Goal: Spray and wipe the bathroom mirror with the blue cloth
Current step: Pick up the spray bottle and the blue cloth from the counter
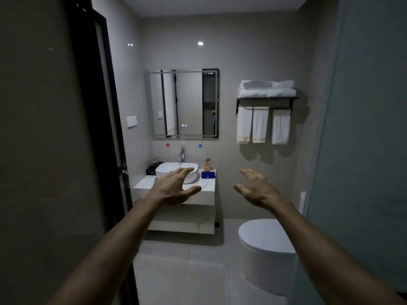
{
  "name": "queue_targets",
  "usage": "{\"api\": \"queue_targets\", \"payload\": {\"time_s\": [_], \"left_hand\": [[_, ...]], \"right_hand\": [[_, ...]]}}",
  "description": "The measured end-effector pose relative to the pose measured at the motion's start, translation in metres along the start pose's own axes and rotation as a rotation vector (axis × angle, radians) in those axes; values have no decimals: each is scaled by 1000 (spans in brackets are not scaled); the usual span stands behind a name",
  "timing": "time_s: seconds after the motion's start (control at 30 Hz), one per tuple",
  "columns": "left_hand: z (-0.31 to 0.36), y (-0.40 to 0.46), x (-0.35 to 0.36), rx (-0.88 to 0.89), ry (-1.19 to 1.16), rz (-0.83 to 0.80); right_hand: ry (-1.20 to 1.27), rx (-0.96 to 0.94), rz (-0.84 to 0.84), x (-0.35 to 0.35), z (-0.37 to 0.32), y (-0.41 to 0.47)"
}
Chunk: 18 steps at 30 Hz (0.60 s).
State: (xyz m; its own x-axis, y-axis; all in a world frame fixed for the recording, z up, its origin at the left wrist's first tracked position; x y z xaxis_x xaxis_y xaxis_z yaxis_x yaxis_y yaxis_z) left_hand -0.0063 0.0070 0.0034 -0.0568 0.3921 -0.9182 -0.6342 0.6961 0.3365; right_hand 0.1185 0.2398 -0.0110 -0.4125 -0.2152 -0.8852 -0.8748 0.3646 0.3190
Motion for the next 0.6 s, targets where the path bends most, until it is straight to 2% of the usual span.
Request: {"api": "queue_targets", "payload": {"time_s": [0.27, 0.6], "left_hand": [[-28, 50, 29, -36, -65, 19], [-88, 156, 71, -21, -195, 24]], "right_hand": [[0, 32, -24, 24, 27, 49], [26, 56, 15, 68, 47, 157]]}}
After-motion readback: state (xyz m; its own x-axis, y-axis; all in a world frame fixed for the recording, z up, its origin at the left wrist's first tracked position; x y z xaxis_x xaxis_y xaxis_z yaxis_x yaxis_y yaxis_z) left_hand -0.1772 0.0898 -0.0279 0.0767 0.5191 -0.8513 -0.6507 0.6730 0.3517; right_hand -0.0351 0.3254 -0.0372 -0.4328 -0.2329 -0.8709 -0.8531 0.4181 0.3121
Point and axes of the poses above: each hand's wrist, its own y-axis towards the middle knuckle, its own x-axis out of the palm, z = x × y, the point moved 1 cm from there along y, towards the middle knuckle, and after that the axes turned 1 degree about -y, right-handed, at the moved point
